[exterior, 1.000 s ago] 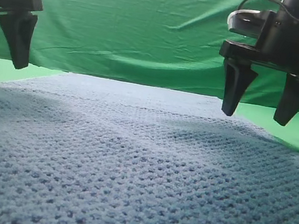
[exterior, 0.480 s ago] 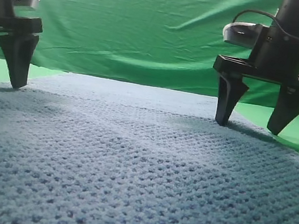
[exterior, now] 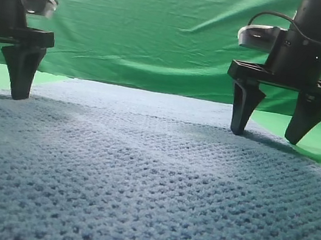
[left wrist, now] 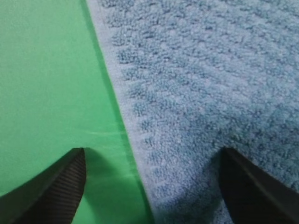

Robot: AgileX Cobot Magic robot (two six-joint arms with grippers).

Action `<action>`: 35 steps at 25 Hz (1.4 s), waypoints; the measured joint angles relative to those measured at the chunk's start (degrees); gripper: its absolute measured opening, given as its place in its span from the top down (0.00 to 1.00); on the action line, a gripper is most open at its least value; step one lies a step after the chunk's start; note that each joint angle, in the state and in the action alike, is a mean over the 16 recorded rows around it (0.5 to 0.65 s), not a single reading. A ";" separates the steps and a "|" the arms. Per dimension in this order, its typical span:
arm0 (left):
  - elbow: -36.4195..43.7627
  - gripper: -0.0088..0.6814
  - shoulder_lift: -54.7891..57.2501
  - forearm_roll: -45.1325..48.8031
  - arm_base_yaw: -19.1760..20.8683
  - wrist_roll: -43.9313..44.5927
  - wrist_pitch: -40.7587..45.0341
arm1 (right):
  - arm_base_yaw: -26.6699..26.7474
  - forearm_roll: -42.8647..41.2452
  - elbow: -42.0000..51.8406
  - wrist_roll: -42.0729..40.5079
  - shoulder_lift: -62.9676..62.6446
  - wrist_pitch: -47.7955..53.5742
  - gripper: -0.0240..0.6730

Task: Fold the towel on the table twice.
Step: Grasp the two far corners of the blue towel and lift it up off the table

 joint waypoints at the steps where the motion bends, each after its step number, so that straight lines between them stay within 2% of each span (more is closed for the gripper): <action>1: -0.19 0.13 0.22 0.37 -0.16 -0.49 0.23 | 0.00 -0.06 -0.07 -0.01 0.10 0.04 0.08; 6: -1.07 0.14 1.25 1.11 -0.64 -2.15 1.25 | 0.00 -0.46 -0.44 -0.07 0.71 0.52 0.12; 10: -1.63 0.22 1.90 0.62 -0.74 -2.81 1.83 | -0.03 -0.80 -0.91 -0.15 1.40 1.15 0.22; 13: -2.01 0.36 2.37 -0.45 -0.70 -2.70 2.19 | -0.05 -0.73 -1.30 -0.21 1.95 1.71 0.34; 21: -3.96 0.78 3.73 -4.43 -0.35 -1.62 4.04 | -0.11 0.39 -2.89 -0.35 3.14 3.70 0.75; 25: -6.53 0.94 4.42 -5.69 -0.17 -1.49 6.85 | -0.11 1.03 -4.83 -0.35 3.41 5.93 0.89; 30: -13.35 0.99 3.94 -5.39 -0.23 -2.67 11.55 | -0.08 1.05 -10.98 -0.31 2.76 10.11 0.96; 35: -25.90 0.99 1.68 -3.30 -0.46 -4.55 14.89 | -0.05 -0.42 -23.77 -0.21 1.39 13.90 0.97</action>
